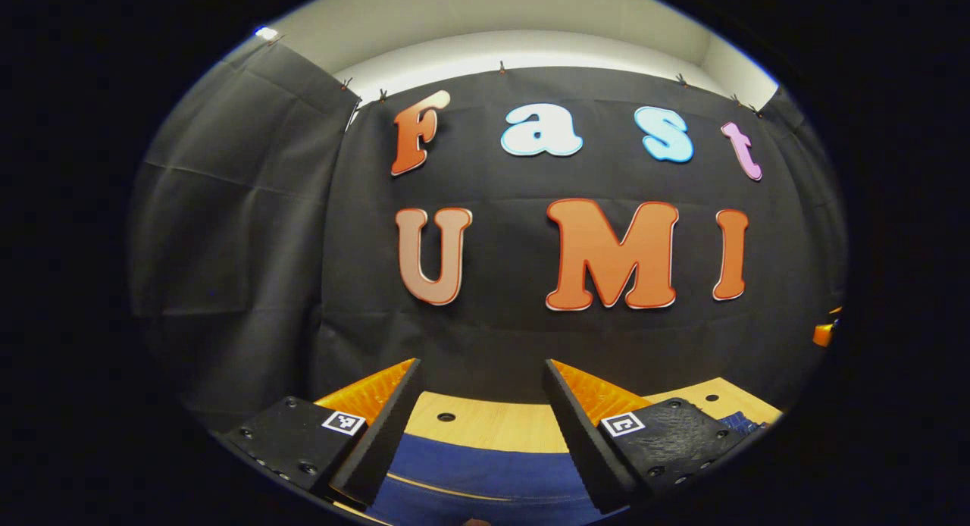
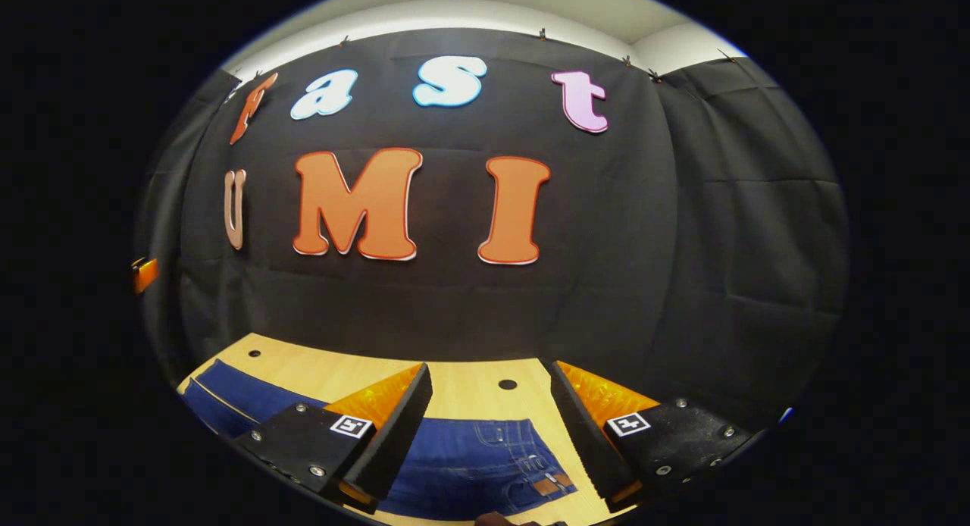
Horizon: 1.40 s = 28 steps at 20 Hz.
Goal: Grasp the waist and the cuffs of the jeans and fold them to make the two legs overlap; first hold the waist and fold one-third of the jeans toward the cuffs, then hold the cuffs and fold the remaining one-third in the same direction to finish folding.
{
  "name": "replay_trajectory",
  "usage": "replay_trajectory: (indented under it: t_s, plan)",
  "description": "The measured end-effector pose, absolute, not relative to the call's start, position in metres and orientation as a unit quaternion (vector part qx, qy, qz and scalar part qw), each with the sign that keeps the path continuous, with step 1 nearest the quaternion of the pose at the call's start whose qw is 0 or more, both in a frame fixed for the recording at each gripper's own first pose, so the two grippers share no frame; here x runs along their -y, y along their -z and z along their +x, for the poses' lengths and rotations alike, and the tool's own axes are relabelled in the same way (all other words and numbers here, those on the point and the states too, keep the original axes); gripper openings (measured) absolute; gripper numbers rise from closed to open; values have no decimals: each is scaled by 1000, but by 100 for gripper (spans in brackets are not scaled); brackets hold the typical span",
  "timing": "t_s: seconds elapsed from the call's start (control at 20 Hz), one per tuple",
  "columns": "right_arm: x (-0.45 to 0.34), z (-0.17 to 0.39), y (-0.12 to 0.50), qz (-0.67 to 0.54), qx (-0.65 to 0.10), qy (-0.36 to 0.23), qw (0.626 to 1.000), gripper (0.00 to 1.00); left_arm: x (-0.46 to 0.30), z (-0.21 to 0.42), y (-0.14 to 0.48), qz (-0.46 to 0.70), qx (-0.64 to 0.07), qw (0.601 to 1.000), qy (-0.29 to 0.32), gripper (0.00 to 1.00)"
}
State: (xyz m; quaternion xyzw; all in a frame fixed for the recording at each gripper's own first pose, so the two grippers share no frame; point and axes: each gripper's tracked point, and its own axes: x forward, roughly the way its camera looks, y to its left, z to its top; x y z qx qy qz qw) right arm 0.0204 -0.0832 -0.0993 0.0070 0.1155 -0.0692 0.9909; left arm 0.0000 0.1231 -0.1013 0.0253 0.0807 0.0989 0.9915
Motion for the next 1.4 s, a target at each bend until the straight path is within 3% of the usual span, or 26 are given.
replay_trajectory:
  t_s: [0.8,1.4]
  plan:
    - [86,4,253,156,-347,100,920,98,-291,-63,247,-149,-255,927,-232,97]
    - [42,-23,329,269,-448,155,838,99,-362,-104,403,-360,-396,805,-257,98]
